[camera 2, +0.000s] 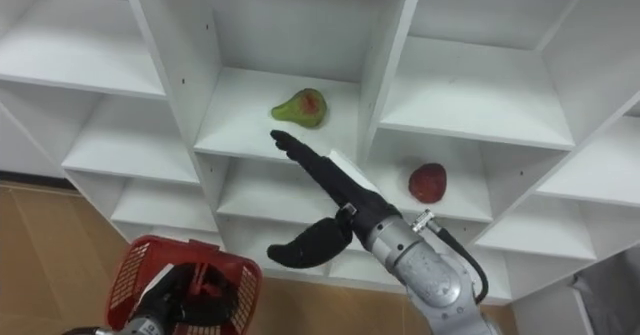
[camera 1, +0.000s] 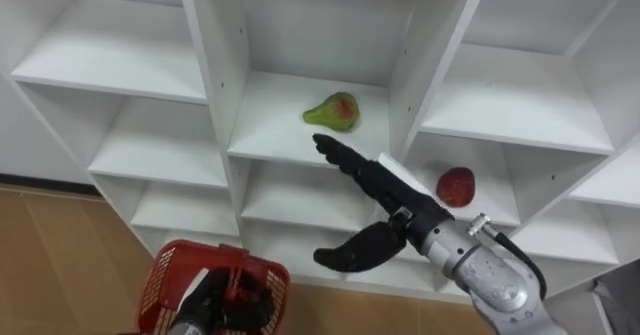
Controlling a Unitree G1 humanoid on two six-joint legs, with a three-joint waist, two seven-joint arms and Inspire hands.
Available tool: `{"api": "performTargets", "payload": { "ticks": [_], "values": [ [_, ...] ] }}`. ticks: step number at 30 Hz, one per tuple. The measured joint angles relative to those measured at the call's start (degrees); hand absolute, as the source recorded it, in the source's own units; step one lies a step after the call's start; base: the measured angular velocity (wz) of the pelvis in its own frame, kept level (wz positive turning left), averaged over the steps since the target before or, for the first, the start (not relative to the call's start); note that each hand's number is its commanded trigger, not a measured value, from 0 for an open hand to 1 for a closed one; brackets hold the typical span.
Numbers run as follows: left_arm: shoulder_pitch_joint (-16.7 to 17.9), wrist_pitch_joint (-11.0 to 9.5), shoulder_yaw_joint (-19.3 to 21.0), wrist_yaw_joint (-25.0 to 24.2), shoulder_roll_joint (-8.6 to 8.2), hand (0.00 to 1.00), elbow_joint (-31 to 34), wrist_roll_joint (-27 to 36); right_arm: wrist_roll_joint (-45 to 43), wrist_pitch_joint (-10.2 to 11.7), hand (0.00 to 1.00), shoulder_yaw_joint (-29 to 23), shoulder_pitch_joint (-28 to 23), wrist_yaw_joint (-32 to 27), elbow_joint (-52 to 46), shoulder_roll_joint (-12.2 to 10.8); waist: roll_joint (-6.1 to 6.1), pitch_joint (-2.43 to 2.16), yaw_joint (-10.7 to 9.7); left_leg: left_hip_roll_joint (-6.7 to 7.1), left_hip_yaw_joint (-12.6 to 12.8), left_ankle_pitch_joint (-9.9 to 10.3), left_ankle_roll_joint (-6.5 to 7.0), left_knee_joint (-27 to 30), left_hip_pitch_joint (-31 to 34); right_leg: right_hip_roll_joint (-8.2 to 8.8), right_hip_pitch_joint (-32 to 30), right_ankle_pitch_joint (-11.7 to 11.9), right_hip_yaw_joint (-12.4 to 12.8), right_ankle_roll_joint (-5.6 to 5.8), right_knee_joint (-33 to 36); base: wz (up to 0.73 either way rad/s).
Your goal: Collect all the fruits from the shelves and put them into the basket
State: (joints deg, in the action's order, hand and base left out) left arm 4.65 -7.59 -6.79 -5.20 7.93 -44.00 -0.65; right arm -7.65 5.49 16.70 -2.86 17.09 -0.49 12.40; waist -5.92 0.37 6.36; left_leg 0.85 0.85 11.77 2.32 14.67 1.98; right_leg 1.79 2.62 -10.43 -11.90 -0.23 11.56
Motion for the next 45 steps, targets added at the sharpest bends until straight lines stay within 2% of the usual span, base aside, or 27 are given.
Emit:
{"api": "performTargets", "payload": {
  "ticks": [3, 4, 5, 7, 9, 11, 15, 20, 24, 27, 29, 30, 35, 40, 43, 45],
  "values": [
    [0.2, 0.0, 0.1, 0.1, 0.11, 1.00, 0.0, 0.0, 0.3, 0.0, 0.00, 0.0, 0.8, -1.9, 0.0, 0.1, -0.79, 0.18, 0.7, 0.08, -0.6, 0.0, 0.00, 0.1, -0.7, 0.04, 0.8, 0.0, -0.6, 0.01, -0.1, 0.11],
    [0.2, 0.0, 0.1, 0.1, 0.13, 1.00, 0.0, 0.0, 0.3, 0.1, 0.00, 0.0, 1.3, -2.4, 0.0, 0.1, -1.01, 0.47, 0.8, 0.17, -1.1, 0.0, 0.00, 0.2, -0.7, 0.06, 1.2, 0.0, -0.9, 0.01, -0.2, 0.16],
    [0.2, 0.0, 0.1, 0.1, 0.13, 1.00, -0.1, 0.0, 0.2, 0.2, 0.00, 0.0, 1.5, -3.0, 0.0, 0.1, -1.15, 0.55, 1.1, 0.24, -1.2, 0.0, -0.01, 0.2, -0.6, 0.06, 1.5, 0.0, -1.0, 0.01, -0.5, 0.12],
    [0.2, 0.0, 0.0, 0.1, 0.11, 1.00, -0.1, 0.0, 0.2, 0.3, 0.00, 0.1, 2.1, -3.9, 0.0, 0.1, -1.39, 0.56, 1.8, 0.26, -1.3, 0.0, -0.06, 0.1, -0.6, 0.03, 1.8, 0.1, -1.1, -0.07, -0.9, 0.05],
    [0.2, 0.0, 0.0, 0.0, 0.06, 1.00, -0.7, 0.0, 0.2, 0.4, 0.00, 0.1, 2.8, -4.7, 0.1, 0.2, -1.15, 0.88, 2.0, 0.35, -1.6, 0.0, -0.07, 0.1, -1.2, 0.05, 2.5, 0.1, -1.3, -0.08, -1.0, 0.07],
    [0.5, 0.0, 0.5, -0.1, -0.15, 1.00, -1.0, 0.0, -0.2, 1.2, 0.00, 0.0, 3.1, -6.1, 0.1, 0.2, -1.39, 0.84, 2.1, 0.39, -2.0, -0.1, -0.10, 0.0, -1.4, 0.07, 2.8, 0.1, -1.8, -0.07, -1.0, 0.08],
    [0.5, 0.0, 1.1, -0.6, -0.18, 1.00, -0.9, -0.1, -0.1, 1.2, 0.00, 0.1, 3.5, -6.7, 0.1, 0.3, -1.97, 0.85, 2.8, 0.67, -2.5, -0.1, -0.21, -0.2, -1.3, 0.05, 2.8, 0.1, -2.3, -0.07, -1.1, 0.07],
    [0.5, 0.1, 1.2, -1.4, 0.04, 1.00, -0.9, -0.1, -0.2, 1.2, 0.00, 0.1, 5.1, -9.0, 0.2, 0.8, -3.54, 0.92, 3.8, 0.79, -3.1, -0.1, -0.26, 0.0, -1.2, 0.03, 3.0, 0.1, -3.3, -0.07, -1.1, 0.09],
    [0.2, 0.6, 1.1, -1.8, 0.18, 1.00, -0.8, -0.1, -2.0, 1.1, 0.00, 0.7, 6.4, -9.9, 2.0, 0.8, -4.36, 0.56, 4.3, 0.91, -3.9, -0.1, -0.26, 0.2, -0.6, 0.08, 3.0, 0.1, -4.0, -0.07, -1.2, 0.09],
    [0.0, 1.1, 1.1, -2.1, 0.37, 1.00, -0.8, -0.1, -1.9, 0.7, 0.00, 0.9, 6.6, -10.4, 2.3, 0.8, -4.76, 0.64, 5.2, 0.97, -4.2, -0.1, -0.26, 0.4, -0.5, 0.05, 3.0, 0.1, -4.0, -0.07, -1.1, 0.05],
    [0.0, 1.1, 1.1, -2.1, 0.74, 1.00, -0.8, -0.1, -1.9, 0.7, 0.00, 2.3, 8.9, -10.9, 2.8, 0.9, -4.94, 0.98, 5.1, 1.03, -4.7, -0.1, -0.34, 0.8, -0.1, -0.07, 2.9, 0.1, -4.1, -0.07, -1.2, 0.07],
    [0.0, 1.1, 1.1, -2.1, 0.90, 1.00, -0.8, -0.1, -1.9, 0.7, 0.00, 2.5, 9.4, -10.9, 2.8, 0.9, -4.98, 1.01, 5.1, 1.07, -4.9, -0.1, -0.36, 0.9, 0.1, -0.09, 2.9, 0.1, -4.2, -0.07, -1.3, 0.16],
    [0.0, 1.2, 0.9, -2.0, 1.70, 1.00, -0.8, -0.2, -1.7, 0.9, 0.00, 2.5, 12.4, -11.6, 5.2, 0.9, -5.72, 1.02, 5.1, 1.49, -6.9, -0.2, -0.56, 2.0, 1.6, -0.12, 2.7, 0.1, -5.6, -0.07, -1.9, 0.21],
    [0.0, 1.3, 1.4, -2.2, 2.22, 1.00, -0.9, -3.9, -1.9, 0.8, 0.00, 2.4, 16.8, -13.3, 10.1, 1.0, -5.97, 0.95, 5.9, 1.74, -7.6, -0.3, -0.56, 2.3, 3.0, -0.01, 2.0, 0.1, -6.3, -0.07, -1.9, 0.06],
    [0.0, 2.0, 2.7, -2.2, 2.52, 1.00, -0.9, -4.1, -1.7, 0.9, 0.00, 2.4, 19.4, -14.0, 13.4, 1.3, -6.41, 0.80, 6.6, 1.72, -7.6, -0.3, -0.58, 2.5, 3.4, -0.02, 1.6, 0.1, -6.4, -0.07, -1.9, 0.03],
    [-0.2, 2.3, 3.4, -2.2, 2.80, 1.00, -0.9, -4.1, -1.7, 0.8, 0.00, 2.2, 21.5, -15.3, 16.0, 1.5, -6.84, 0.95, 6.7, 1.73, -7.6, -0.3, -0.59, 3.0, 4.1, -0.03, 1.1, 0.1, -7.0, -0.08, -1.9, 0.11]
  ]
}}
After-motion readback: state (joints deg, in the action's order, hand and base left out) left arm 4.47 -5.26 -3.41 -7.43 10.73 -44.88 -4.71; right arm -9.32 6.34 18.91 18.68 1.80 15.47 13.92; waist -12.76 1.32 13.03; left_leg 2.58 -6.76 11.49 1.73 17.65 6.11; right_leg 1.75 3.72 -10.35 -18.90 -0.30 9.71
